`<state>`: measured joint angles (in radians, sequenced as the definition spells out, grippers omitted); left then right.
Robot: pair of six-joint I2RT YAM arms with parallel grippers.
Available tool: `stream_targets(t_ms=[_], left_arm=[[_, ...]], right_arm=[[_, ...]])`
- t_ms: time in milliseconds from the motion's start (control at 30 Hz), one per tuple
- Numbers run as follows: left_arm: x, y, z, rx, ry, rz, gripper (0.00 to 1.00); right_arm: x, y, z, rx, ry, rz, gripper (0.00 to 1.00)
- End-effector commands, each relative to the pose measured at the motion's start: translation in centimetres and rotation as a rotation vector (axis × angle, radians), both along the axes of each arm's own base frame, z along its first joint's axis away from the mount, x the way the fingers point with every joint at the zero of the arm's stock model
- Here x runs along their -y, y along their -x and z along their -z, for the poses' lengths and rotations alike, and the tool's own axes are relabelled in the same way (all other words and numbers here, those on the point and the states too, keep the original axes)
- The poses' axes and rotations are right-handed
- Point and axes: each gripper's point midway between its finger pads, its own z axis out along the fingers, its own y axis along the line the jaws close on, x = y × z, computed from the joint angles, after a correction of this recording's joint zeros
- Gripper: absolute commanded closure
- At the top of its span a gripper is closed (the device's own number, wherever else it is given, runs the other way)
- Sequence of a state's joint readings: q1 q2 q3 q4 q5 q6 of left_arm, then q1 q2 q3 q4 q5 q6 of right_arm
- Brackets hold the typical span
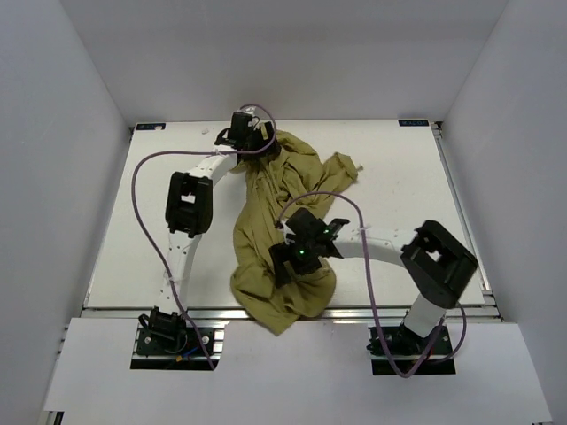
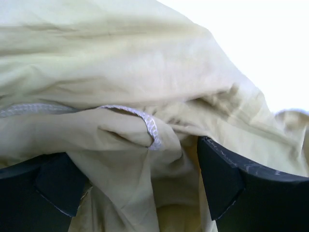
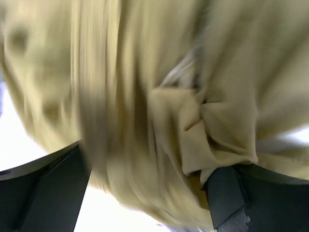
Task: Zip up the jacket
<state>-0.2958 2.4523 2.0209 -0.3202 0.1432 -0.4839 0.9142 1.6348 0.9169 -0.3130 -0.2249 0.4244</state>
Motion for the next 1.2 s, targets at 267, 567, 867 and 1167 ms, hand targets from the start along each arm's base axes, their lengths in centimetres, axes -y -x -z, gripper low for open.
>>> stream_targets(t_ms=[267, 567, 867, 1167], left_arm=[[5.8, -6.1, -10.9, 0.433, 0.064, 0.145, 0.02], [-3.0, -1.6, -21.7, 0.399, 0.069, 0.022, 0.02], [-3.0, 16.4, -17.0, 0.182, 0.203, 0.071, 0.02], [0.2, 24.6, -6.0, -0.141, 0.104, 0.145, 0.02]], right_arm=[[-8.2, -7.0, -10.1, 0.135, -0.234, -0.227, 0.11], [8.2, -19.3, -10.5, 0.285, -0.021, 0.286, 0.11], [20.1, -27.2, -7.8, 0.305, 0.308, 0.638, 0.11], [22.3, -30.9, -3.8, 0.214, 0.375, 0.682, 0.11]])
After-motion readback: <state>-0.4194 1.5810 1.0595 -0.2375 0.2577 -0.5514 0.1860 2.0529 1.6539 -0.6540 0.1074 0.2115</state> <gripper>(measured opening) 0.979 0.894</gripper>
